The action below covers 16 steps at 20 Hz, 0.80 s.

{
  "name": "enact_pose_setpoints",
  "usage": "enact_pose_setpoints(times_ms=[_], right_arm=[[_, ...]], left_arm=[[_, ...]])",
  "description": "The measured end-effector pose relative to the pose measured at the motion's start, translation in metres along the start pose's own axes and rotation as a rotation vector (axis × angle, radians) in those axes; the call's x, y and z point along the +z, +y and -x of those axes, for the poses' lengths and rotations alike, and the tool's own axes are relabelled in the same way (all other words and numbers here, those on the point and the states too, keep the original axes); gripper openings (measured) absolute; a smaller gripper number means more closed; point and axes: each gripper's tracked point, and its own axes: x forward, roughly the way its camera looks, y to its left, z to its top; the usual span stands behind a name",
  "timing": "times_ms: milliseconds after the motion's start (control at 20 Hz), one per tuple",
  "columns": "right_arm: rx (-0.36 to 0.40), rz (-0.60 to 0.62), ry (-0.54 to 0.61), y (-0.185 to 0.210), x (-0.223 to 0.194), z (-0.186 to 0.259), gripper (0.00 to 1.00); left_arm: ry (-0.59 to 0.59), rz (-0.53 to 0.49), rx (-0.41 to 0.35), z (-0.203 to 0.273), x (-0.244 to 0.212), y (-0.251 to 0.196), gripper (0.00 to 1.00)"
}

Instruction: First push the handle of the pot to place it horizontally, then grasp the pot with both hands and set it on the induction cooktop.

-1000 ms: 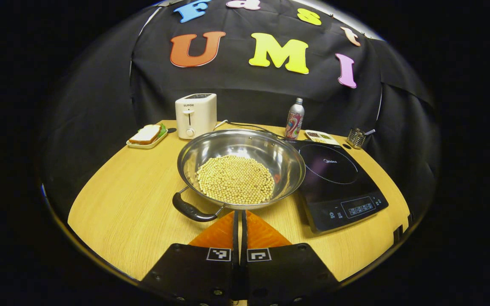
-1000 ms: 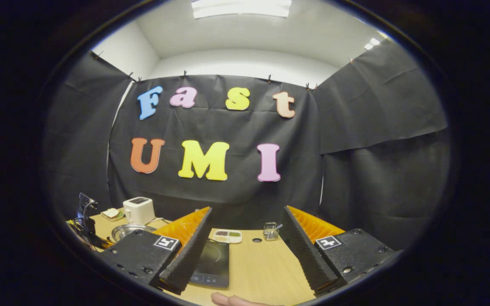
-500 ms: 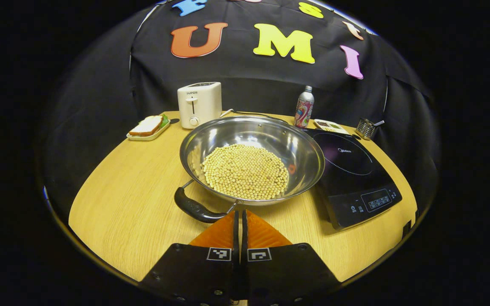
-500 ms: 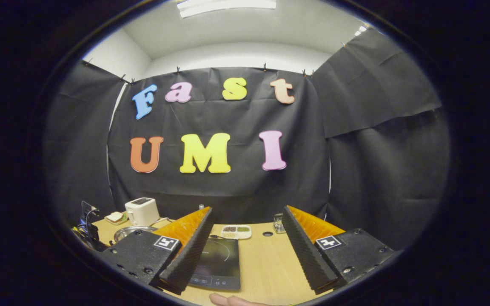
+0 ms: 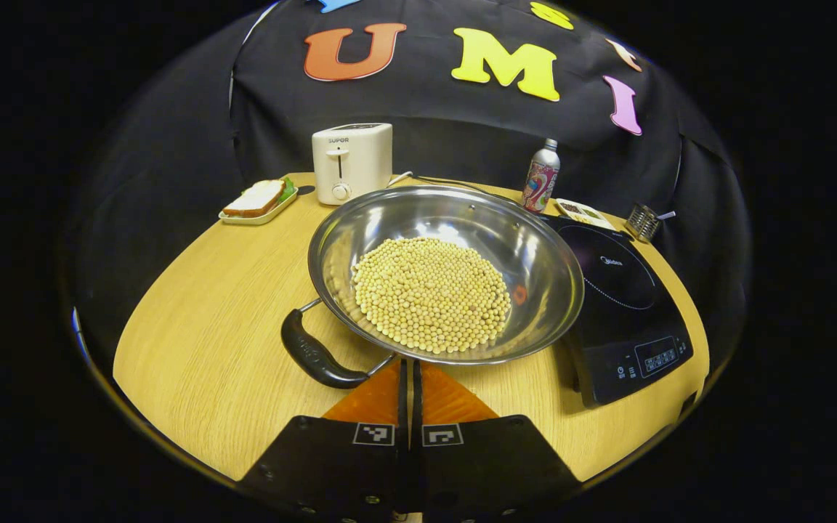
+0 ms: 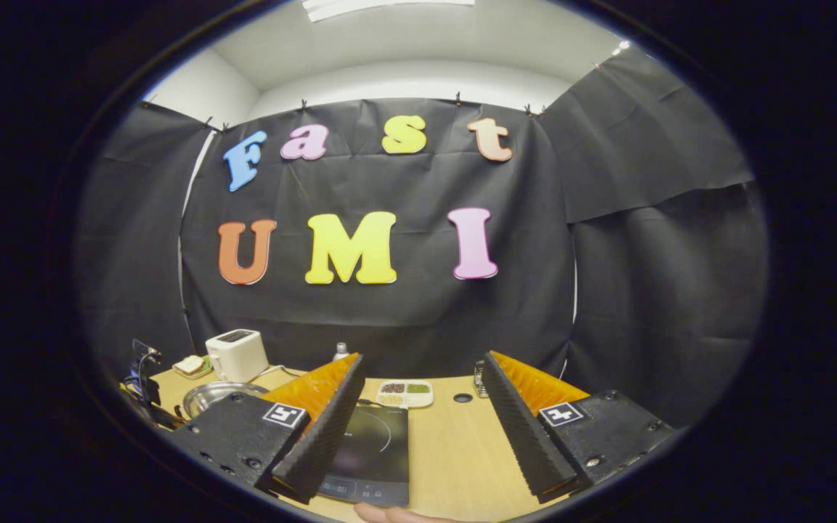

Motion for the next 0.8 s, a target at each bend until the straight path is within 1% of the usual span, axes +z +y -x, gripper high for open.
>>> enact_pose_setpoints(times_ms=[200, 350, 400, 450, 650, 800], right_arm=[[0.019, 0.048, 0.004, 0.011, 0.007, -0.012, 0.99], [0.040, 0.050, 0.018, 0.021, 0.005, -0.021, 0.99], [0.043, 0.048, 0.024, 0.024, 0.006, -0.023, 0.99], [0.040, 0.049, 0.024, 0.024, 0.007, -0.025, 0.99], [0.042, 0.059, 0.013, 0.034, 0.013, -0.030, 0.99], [0.032, 0.056, 0.014, 0.036, 0.013, -0.034, 0.99]], left_arm=[[0.022, 0.007, -0.010, -0.007, 0.007, 0.011, 0.00], [0.042, -0.010, 0.002, -0.014, 0.012, 0.025, 0.00], [0.047, -0.021, 0.012, -0.016, 0.015, 0.030, 0.10], [0.048, -0.028, 0.019, -0.019, 0.017, 0.034, 0.00], [0.055, -0.024, 0.017, -0.029, 0.025, 0.046, 0.00], [0.062, -0.016, 0.035, -0.039, 0.031, 0.063, 0.00]])
